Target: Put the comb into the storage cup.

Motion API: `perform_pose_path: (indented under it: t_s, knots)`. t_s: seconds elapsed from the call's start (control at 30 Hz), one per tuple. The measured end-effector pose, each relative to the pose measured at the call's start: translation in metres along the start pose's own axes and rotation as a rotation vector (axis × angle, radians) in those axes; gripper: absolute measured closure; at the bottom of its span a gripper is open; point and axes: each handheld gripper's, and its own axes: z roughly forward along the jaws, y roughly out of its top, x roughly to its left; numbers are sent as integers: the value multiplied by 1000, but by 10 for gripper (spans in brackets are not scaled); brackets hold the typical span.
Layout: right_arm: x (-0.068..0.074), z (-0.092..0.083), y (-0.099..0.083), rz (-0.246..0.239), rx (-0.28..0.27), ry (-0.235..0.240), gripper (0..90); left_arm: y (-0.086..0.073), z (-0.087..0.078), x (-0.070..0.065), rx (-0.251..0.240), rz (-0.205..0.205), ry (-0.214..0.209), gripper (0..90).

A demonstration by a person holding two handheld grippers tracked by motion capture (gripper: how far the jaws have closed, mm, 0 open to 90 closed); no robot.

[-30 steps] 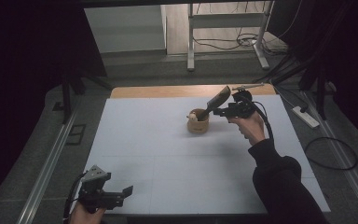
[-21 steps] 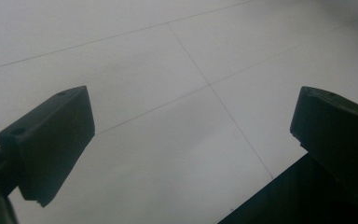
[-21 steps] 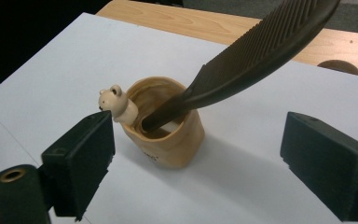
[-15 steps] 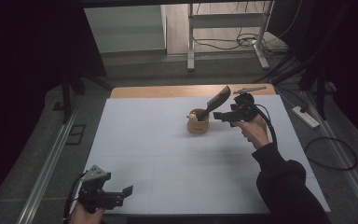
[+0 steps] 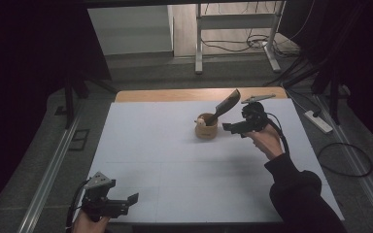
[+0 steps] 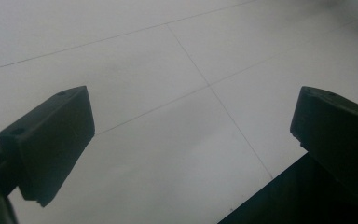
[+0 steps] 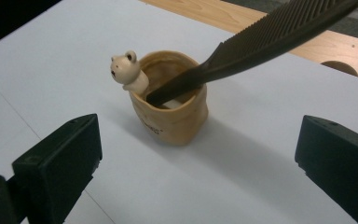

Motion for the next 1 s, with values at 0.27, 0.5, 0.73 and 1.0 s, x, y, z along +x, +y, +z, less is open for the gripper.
perform_pose_path:
  t_s: [0.27,0.5,0.73,1.0]
  knots:
    - [4,3,-7,-28,22,-14,1,0,-1,0,-4,3,-1,3]
    - [8,4,-11,-35,26,-8,0,-1,-2,-1,-15,9,10,0]
    - [11,3,-15,-41,34,0,0,-1,-3,-1,-17,16,27,0]
    - [14,1,-18,-45,44,11,0,-1,-3,-1,-16,15,24,0]
